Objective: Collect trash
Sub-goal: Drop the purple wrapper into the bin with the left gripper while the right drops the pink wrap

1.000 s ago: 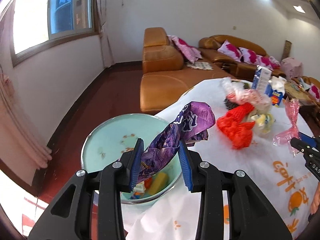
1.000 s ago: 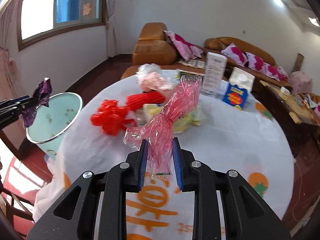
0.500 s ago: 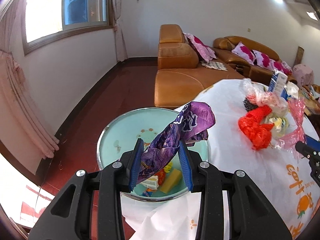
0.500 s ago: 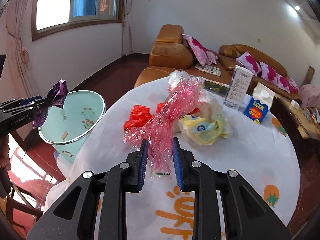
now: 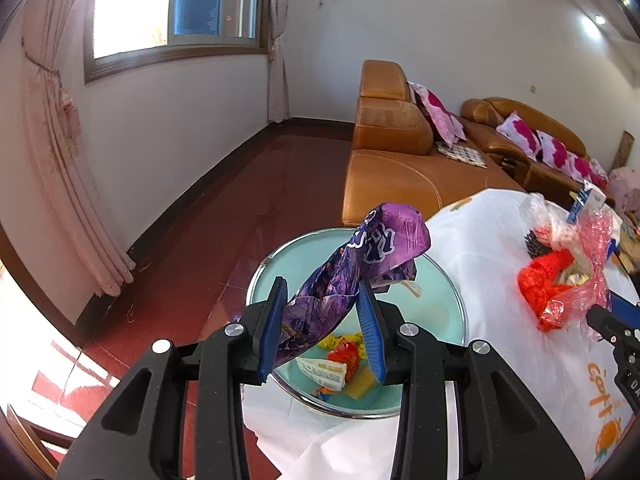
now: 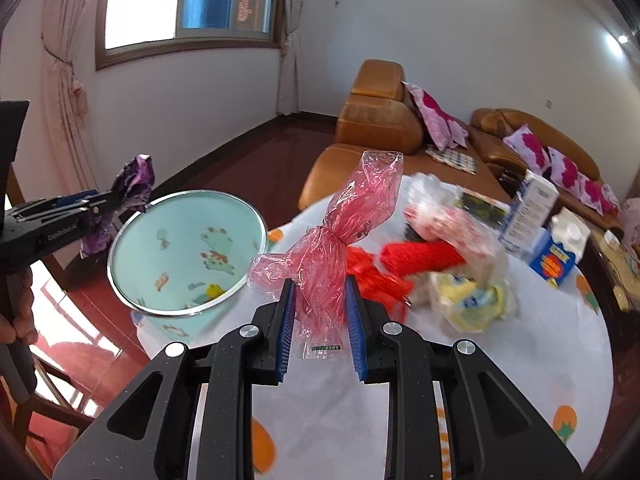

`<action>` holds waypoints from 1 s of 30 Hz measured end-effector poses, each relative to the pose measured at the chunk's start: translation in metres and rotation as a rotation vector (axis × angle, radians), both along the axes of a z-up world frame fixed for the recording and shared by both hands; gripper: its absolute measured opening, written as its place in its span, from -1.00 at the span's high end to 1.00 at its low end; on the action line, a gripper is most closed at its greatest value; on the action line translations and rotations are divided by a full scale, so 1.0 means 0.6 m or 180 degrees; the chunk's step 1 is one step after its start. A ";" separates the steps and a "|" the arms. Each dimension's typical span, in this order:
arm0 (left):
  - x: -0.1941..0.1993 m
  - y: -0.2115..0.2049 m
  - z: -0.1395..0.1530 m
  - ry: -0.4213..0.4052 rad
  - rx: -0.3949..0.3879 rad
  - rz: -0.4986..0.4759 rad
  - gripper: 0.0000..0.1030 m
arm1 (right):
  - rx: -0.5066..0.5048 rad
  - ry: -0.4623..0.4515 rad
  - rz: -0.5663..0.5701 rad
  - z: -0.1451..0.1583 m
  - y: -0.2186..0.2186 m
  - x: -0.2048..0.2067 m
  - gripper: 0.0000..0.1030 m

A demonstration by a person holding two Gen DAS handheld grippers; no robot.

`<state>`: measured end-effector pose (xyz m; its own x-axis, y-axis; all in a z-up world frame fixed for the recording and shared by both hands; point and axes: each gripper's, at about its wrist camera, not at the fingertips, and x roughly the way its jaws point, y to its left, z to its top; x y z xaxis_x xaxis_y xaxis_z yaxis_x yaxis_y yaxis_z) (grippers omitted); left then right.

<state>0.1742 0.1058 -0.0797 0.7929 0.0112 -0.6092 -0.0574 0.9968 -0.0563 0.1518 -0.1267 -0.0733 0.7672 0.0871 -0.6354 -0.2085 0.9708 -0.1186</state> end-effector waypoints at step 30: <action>0.088 -0.010 -0.049 0.0295 0.0116 0.0051 0.30 | -0.0435 0.0414 0.0577 -0.099 0.147 0.108 0.43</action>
